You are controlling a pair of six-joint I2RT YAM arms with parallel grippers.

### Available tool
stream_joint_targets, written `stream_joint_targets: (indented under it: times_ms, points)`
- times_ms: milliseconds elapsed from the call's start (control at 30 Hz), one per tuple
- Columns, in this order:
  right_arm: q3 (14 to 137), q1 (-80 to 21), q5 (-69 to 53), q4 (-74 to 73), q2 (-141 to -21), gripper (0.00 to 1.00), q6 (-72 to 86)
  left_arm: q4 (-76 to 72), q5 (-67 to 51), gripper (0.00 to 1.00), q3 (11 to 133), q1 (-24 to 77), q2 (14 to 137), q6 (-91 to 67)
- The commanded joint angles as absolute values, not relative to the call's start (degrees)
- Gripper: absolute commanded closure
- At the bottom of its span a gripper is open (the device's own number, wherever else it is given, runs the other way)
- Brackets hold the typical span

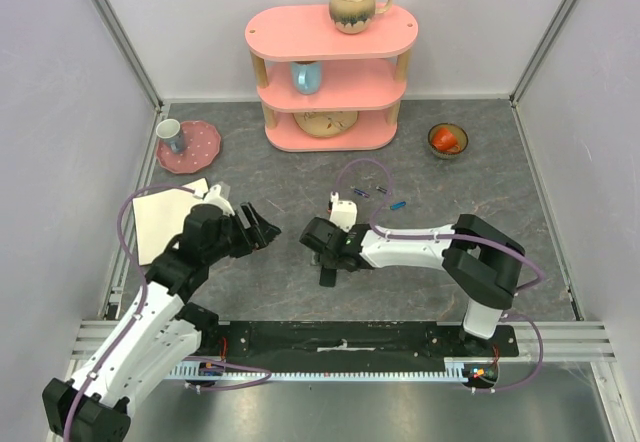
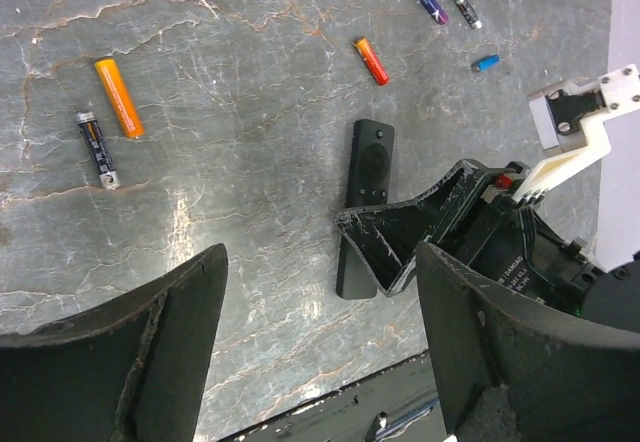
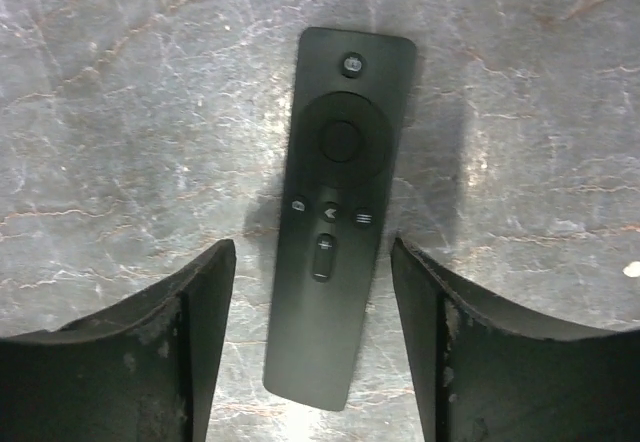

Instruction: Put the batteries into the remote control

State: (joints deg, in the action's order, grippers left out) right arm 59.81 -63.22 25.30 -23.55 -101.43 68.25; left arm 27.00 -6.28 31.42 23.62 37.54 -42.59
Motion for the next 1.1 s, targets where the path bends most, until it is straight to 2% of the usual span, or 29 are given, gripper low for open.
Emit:
stream_joint_targets:
  times_ms: [0,67,167,300,333,400,533,633,933,967,1067]
  points:
    - [62.3,-63.3,26.0,-24.4,-102.1,0.23,69.4,25.9,-6.5,0.17,31.6,23.8,39.5,-41.8]
    - [61.7,-63.3,26.4,-25.2,-99.6,0.15,69.0,26.0,-6.4,0.15,32.3,24.0,41.4,-41.3]
    - [59.1,-63.3,27.9,-26.8,-93.6,0.1,67.6,26.5,-5.2,0.13,33.7,25.1,43.7,-41.0]
    - [53.9,-63.3,31.7,-29.7,-82.4,0.08,62.9,25.7,-1.5,0.12,35.6,31.0,49.5,-41.6]
    - [52.0,-63.3,32.4,-30.1,-77.7,0.07,60.0,25.5,1.9,0.03,36.7,33.0,51.0,-42.4]
    - [50.1,-63.4,33.8,-31.5,-73.1,0.08,57.5,24.5,4.6,0.01,39.0,39.1,55.4,-42.9]
    - [45.6,-63.3,36.6,-33.4,-61.5,0.09,52.0,23.1,9.9,0.01,43.8,47.5,64.5,-43.1]
    - [43.1,-63.3,38.8,-34.8,-55.3,0.09,51.6,22.1,10.6,0.01,47.5,50.2,72.2,-41.9]
    - [38.5,-63.3,40.2,-36.0,-48.1,0.1,52.1,20.8,8.8,0.01,56.4,53.1,87.3,-37.5]
    - [38.3,-63.3,39.8,-36.0,-48.0,0.1,52.3,20.8,8.7,0.02,57.0,53.1,89.2,-37.3]
    - [38.0,-63.3,39.4,-35.8,-48.3,0.1,52.5,20.9,8.7,0.14,59.1,53.4,92.3,-36.0]
